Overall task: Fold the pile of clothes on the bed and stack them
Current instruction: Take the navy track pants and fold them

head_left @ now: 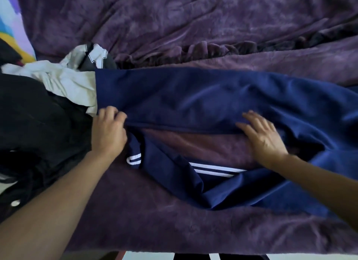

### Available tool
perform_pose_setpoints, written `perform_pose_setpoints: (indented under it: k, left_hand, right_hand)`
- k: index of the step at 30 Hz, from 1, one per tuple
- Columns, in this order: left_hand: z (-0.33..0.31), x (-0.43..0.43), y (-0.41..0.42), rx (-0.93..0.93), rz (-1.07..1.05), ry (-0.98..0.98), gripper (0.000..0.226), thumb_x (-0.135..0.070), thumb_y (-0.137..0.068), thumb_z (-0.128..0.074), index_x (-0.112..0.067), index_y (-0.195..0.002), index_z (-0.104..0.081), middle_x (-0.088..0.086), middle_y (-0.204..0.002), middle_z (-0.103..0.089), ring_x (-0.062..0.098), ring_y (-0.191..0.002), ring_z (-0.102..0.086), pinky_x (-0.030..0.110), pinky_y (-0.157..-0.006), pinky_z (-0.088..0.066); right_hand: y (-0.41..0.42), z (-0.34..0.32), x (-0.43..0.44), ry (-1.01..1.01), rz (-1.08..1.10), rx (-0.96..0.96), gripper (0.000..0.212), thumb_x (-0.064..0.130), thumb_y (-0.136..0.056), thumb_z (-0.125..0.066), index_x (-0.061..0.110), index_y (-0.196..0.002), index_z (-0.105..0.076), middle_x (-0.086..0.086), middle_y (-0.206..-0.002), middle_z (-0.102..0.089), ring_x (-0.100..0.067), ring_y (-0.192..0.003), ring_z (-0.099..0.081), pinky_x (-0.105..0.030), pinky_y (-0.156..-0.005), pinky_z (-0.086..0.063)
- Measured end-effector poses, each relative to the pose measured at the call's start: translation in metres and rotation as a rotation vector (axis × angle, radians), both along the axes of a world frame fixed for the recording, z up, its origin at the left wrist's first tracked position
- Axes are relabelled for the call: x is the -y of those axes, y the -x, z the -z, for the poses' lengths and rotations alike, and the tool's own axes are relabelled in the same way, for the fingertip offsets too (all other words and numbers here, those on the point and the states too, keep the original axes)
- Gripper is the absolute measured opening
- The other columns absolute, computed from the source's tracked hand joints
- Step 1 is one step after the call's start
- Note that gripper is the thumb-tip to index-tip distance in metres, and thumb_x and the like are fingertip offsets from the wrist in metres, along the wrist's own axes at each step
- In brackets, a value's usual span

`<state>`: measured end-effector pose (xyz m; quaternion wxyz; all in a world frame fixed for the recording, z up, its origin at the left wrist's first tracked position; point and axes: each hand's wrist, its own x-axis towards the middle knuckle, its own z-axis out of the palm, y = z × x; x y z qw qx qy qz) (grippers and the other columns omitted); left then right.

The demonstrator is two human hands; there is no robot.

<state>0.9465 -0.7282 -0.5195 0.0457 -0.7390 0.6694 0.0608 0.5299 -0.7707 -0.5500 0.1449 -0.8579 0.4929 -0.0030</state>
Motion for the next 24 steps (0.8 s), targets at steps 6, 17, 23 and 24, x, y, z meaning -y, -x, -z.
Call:
perform_pose_setpoints:
  k: [6, 17, 23, 24]
  left_hand:
    - [0.019, -0.075, 0.045, -0.001, 0.309, -0.281, 0.077, -0.029, -0.061, -0.08, -0.021, -0.134, -0.054, 0.014, -0.143, -0.044, 0.035, -0.133, -0.039, 0.049, -0.1, -0.036]
    - [-0.01, -0.095, -0.008, -0.38, -0.382, 0.081, 0.042, 0.012, -0.069, -0.059, -0.005, -0.106, -0.056, 0.023, -0.097, -0.062, 0.045, -0.089, -0.058, 0.047, -0.075, -0.044]
    - [-0.014, -0.159, -0.035, -0.327, -0.451, -0.208, 0.014, 0.01, -0.069, -0.06, 0.002, -0.079, -0.063, 0.026, -0.072, -0.061, 0.045, -0.072, -0.059, 0.042, -0.061, -0.042]
    - [-0.014, -0.163, -0.037, -0.384, -0.45, -0.176, 0.008, 0.01, -0.068, -0.058, 0.002, -0.069, -0.059, 0.023, -0.063, -0.057, 0.04, -0.063, -0.057, 0.041, -0.056, -0.039]
  right_hand:
    - [-0.018, -0.009, -0.103, -0.293, -0.261, 0.095, 0.055, 0.058, -0.072, -0.065, 0.018, -0.109, -0.07, 0.001, -0.111, -0.067, -0.022, -0.098, -0.065, -0.037, -0.077, -0.053]
    - [-0.037, -0.037, -0.134, -0.123, -0.023, 0.269, 0.011, 0.021, -0.075, -0.05, 0.014, -0.075, -0.059, -0.002, -0.076, -0.058, -0.027, -0.066, -0.06, -0.034, -0.047, -0.047]
    - [-0.047, -0.039, -0.189, -0.667, -0.171, -0.327, 0.027, 0.036, -0.084, -0.049, 0.023, -0.102, -0.063, 0.0, -0.106, -0.067, -0.031, -0.1, -0.061, -0.037, -0.077, -0.047]
    - [-0.05, -0.038, -0.191, -0.639, -0.094, -0.284, 0.025, 0.035, -0.085, -0.048, 0.024, -0.104, -0.062, 0.0, -0.105, -0.068, -0.032, -0.1, -0.061, -0.038, -0.079, -0.048]
